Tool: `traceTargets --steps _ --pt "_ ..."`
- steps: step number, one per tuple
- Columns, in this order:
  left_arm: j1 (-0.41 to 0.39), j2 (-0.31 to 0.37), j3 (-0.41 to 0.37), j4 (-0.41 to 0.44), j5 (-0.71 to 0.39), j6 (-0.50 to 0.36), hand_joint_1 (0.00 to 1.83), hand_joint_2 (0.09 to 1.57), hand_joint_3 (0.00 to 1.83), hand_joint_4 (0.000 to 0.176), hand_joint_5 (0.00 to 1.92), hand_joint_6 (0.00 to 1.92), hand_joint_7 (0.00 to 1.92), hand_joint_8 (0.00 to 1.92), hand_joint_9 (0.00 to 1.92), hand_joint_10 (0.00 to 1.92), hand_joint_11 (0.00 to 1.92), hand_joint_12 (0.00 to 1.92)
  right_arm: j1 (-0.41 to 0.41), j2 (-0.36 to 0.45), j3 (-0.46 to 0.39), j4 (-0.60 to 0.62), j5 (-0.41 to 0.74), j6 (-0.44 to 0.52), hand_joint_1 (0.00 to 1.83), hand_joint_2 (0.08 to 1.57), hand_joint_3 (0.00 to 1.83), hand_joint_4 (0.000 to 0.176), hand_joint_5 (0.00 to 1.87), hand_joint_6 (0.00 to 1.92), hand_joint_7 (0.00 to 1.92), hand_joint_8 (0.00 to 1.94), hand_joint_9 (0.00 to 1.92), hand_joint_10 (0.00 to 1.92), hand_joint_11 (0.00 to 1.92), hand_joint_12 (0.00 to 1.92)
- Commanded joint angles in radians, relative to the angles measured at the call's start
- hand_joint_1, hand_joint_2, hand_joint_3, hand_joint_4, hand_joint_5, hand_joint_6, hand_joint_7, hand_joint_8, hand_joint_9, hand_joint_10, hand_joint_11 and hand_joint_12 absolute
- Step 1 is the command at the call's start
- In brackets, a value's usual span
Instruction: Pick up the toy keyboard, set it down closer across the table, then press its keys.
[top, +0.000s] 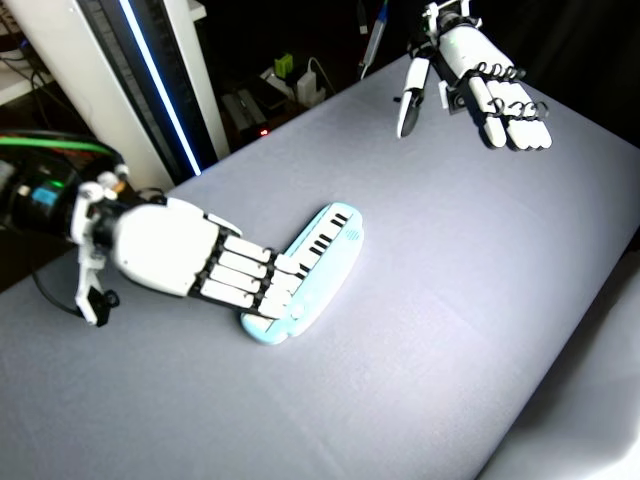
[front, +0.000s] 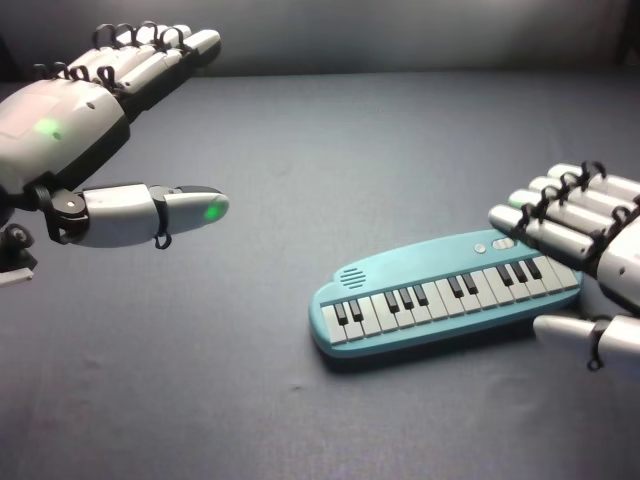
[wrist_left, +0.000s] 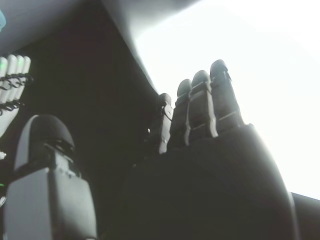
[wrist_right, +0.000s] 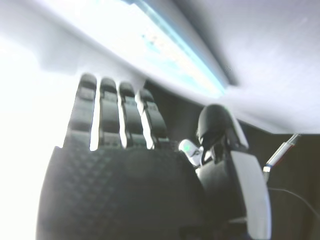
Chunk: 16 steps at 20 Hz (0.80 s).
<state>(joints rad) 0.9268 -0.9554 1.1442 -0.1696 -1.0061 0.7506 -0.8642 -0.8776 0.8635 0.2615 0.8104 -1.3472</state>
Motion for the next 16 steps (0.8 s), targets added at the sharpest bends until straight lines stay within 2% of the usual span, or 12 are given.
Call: traceTargets --steps 1,4,5,6,8,9,10,11,12,13,14,16 --pt "-0.005 0.008 -0.003 -0.005 -0.141 -0.004 0.49 1.09 0.01 0.081 0.00 0.00 0.00 0.00 0.00 0.00 0.00 0.00 -0.004 0.019 -0.008 -0.010 0.175 0.018 0.00 1.41 0.01 0.009 0.00 0.00 0.00 0.00 0.00 0.00 0.00 0.00" --pt "0.016 0.019 -0.019 -0.025 -0.194 -0.004 0.50 1.11 0.01 0.093 0.00 0.00 0.00 0.00 0.00 0.00 0.00 0.00 -0.050 0.078 -0.041 -0.010 0.319 0.075 0.00 1.41 0.01 0.059 0.00 0.00 0.00 0.00 0.00 0.00 0.00 0.00" --pt "0.028 0.023 -0.026 -0.037 -0.223 -0.004 0.48 1.12 0.02 0.110 0.00 0.00 0.00 0.00 0.00 0.00 0.00 0.00 -0.066 0.095 -0.050 -0.010 0.369 0.094 0.00 1.40 0.00 0.081 0.00 0.00 0.00 0.00 0.00 0.00 0.00 0.00" --pt "0.053 0.030 -0.040 -0.062 -0.282 -0.004 0.48 1.09 0.00 0.155 0.00 0.00 0.00 0.00 0.00 0.00 0.00 0.00 -0.093 0.121 -0.060 -0.006 0.456 0.139 0.00 1.37 0.00 0.126 0.00 0.00 0.00 0.00 0.00 0.00 0.00 0.00" --pt "0.071 0.034 -0.050 -0.080 -0.322 -0.004 0.48 1.09 0.00 0.153 0.00 0.00 0.00 0.00 0.00 0.00 0.00 0.00 -0.111 0.135 -0.065 -0.005 0.507 0.164 0.00 1.37 0.00 0.130 0.00 0.00 0.00 0.00 0.00 0.00 0.00 0.00" --pt "0.087 0.038 -0.059 -0.095 -0.360 -0.004 0.53 1.12 0.01 0.151 0.00 0.00 0.00 0.00 0.00 0.00 0.00 0.00 -0.122 0.148 -0.072 -0.003 0.549 0.175 0.05 1.40 0.00 0.078 0.00 0.00 0.00 0.00 0.00 0.00 0.00 0.00" --pt "0.098 0.042 -0.067 -0.104 -0.388 -0.004 0.54 1.12 0.01 0.151 0.00 0.00 0.00 0.00 0.00 0.00 0.00 0.00 -0.131 0.156 -0.078 0.002 0.576 0.176 0.06 1.41 0.00 0.067 0.00 0.00 0.00 0.00 0.00 0.00 0.00 0.00" --pt "0.110 0.048 -0.075 -0.112 -0.420 -0.004 0.62 1.17 0.02 0.171 0.00 0.00 0.00 0.00 0.00 0.00 0.00 0.00 -0.142 0.164 -0.082 0.007 0.612 0.179 0.10 1.39 0.00 0.095 0.00 0.00 0.00 0.00 0.00 0.00 0.00 0.00" --pt "0.125 0.056 -0.087 -0.118 -0.461 -0.004 0.64 1.18 0.03 0.175 0.00 0.00 0.00 0.00 0.00 0.00 0.00 0.00 -0.160 0.173 -0.087 0.013 0.660 0.187 0.10 1.37 0.00 0.104 0.00 0.00 0.00 0.00 0.00 0.00 0.00 0.00" --pt "0.133 0.062 -0.095 -0.121 -0.485 -0.003 0.63 1.19 0.02 0.157 0.00 0.00 0.00 0.00 0.00 0.00 0.00 0.00 -0.170 0.179 -0.091 0.015 0.687 0.189 0.09 1.36 0.00 0.115 0.00 0.00 0.00 0.00 0.00 0.00 0.00 0.00" --pt "0.146 0.071 -0.104 -0.127 -0.520 -0.001 0.61 1.20 0.02 0.144 0.00 0.00 0.00 0.00 0.00 0.00 0.00 0.00 -0.182 0.187 -0.096 0.018 0.728 0.196 0.15 1.36 0.00 0.091 0.00 0.00 0.00 0.00 0.00 0.00 0.00 0.00" --pt "0.172 0.086 -0.123 -0.140 -0.594 0.001 0.66 1.19 0.01 0.157 0.00 0.00 0.00 0.00 0.00 0.00 0.00 0.00 -0.200 0.196 -0.096 0.019 0.787 0.237 0.21 1.34 0.00 0.069 0.00 0.00 0.00 0.00 0.00 0.00 0.00 0.00"
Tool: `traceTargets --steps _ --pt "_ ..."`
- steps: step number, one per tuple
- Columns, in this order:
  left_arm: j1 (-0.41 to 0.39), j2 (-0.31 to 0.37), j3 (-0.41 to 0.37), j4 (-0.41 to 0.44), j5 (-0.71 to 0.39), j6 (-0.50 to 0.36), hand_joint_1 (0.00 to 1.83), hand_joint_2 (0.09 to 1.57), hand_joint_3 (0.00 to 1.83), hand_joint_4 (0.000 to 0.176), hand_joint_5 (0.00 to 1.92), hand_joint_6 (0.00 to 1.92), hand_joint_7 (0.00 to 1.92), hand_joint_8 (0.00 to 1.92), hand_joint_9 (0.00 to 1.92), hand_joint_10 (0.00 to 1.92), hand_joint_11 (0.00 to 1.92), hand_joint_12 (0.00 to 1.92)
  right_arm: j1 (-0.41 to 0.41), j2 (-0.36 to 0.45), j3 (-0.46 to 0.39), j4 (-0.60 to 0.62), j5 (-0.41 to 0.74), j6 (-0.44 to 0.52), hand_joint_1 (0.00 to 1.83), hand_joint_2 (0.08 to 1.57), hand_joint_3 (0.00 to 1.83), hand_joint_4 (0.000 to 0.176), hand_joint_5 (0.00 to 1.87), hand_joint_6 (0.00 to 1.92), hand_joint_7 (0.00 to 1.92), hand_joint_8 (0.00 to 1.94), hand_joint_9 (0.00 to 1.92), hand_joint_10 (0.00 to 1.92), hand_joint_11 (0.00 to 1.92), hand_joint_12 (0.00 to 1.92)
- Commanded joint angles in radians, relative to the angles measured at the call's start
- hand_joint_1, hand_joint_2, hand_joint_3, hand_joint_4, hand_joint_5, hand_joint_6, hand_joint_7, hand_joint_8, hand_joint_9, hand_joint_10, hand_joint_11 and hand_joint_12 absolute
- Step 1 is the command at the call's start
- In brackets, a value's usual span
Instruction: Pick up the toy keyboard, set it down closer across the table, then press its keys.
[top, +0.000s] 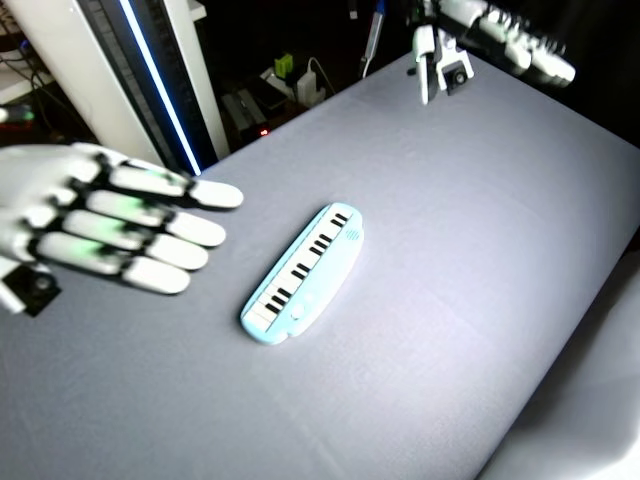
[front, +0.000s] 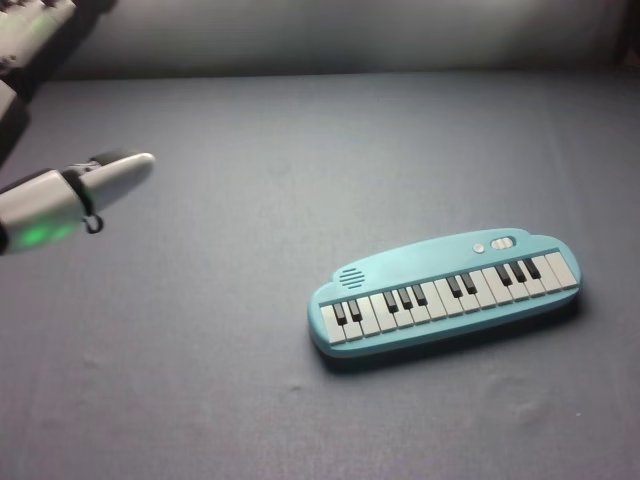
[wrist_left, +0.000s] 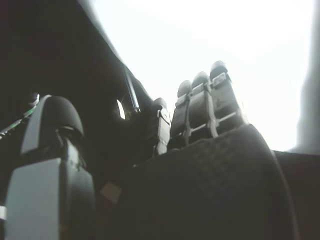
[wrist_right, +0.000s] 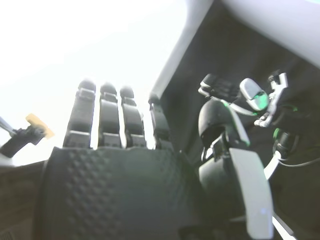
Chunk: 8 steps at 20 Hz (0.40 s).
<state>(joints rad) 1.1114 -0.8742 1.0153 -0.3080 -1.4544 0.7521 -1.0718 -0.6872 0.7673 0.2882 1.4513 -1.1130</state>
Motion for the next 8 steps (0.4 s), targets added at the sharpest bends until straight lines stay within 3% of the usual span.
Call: traceTargets --steps 1,2,4,5,6,7,8 --pt "0.000 0.011 -0.003 -0.010 -0.183 0.000 0.59 1.20 0.01 0.147 0.00 0.00 0.00 0.00 0.00 0.00 0.00 0.00 -0.003 0.008 0.001 -0.008 0.173 0.019 0.22 1.34 0.00 0.044 0.00 0.00 0.00 0.00 0.00 0.00 0.00 0.00" --pt "0.010 0.015 -0.010 -0.020 -0.223 0.000 0.56 1.22 0.02 0.137 0.00 0.00 0.00 0.00 0.00 0.00 0.00 0.00 -0.012 0.010 0.000 -0.008 0.195 0.029 0.29 1.33 0.00 0.031 0.00 0.00 0.00 0.00 0.00 0.00 0.00 0.00" --pt "0.025 0.025 -0.024 -0.028 -0.274 -0.002 0.55 1.23 0.02 0.135 0.00 0.00 0.00 0.00 0.00 0.00 0.00 0.00 -0.029 0.018 -0.006 -0.008 0.254 0.037 0.31 1.33 0.00 0.028 0.00 0.00 0.00 0.00 0.00 0.00 0.00 0.00" --pt "0.023 0.029 -0.026 -0.022 -0.275 0.002 0.49 1.25 0.02 0.112 0.00 0.00 0.00 0.00 0.00 0.00 0.00 0.00 -0.034 0.024 -0.011 -0.008 0.278 0.037 0.39 1.30 0.00 0.025 0.00 0.00 0.00 0.00 0.00 0.00 0.00 0.00" --pt "0.020 0.029 -0.025 -0.015 -0.275 0.001 0.47 1.25 0.02 0.107 0.00 0.00 0.00 0.00 0.00 0.00 0.00 0.00 -0.042 0.030 -0.016 -0.007 0.306 0.037 0.41 1.29 0.00 0.024 0.00 0.00 0.00 0.00 0.00 0.00 0.00 0.00" --pt "0.013 0.030 -0.025 -0.009 -0.275 -0.004 0.56 1.27 0.02 0.160 0.00 0.00 0.00 0.00 0.00 0.00 0.00 0.00 -0.045 0.042 -0.021 -0.001 0.311 0.038 0.50 1.25 0.00 0.039 0.00 0.00 0.00 0.00 0.00 0.00 0.00 0.00" --pt "-0.001 0.034 -0.026 0.012 -0.275 -0.003 0.62 1.25 0.01 0.162 0.00 0.00 0.00 0.00 0.00 0.00 0.00 0.00 -0.045 0.047 -0.022 -0.003 0.311 0.038 0.54 1.24 0.00 0.057 0.00 0.00 0.00 0.00 0.00 0.00 0.00 0.00"
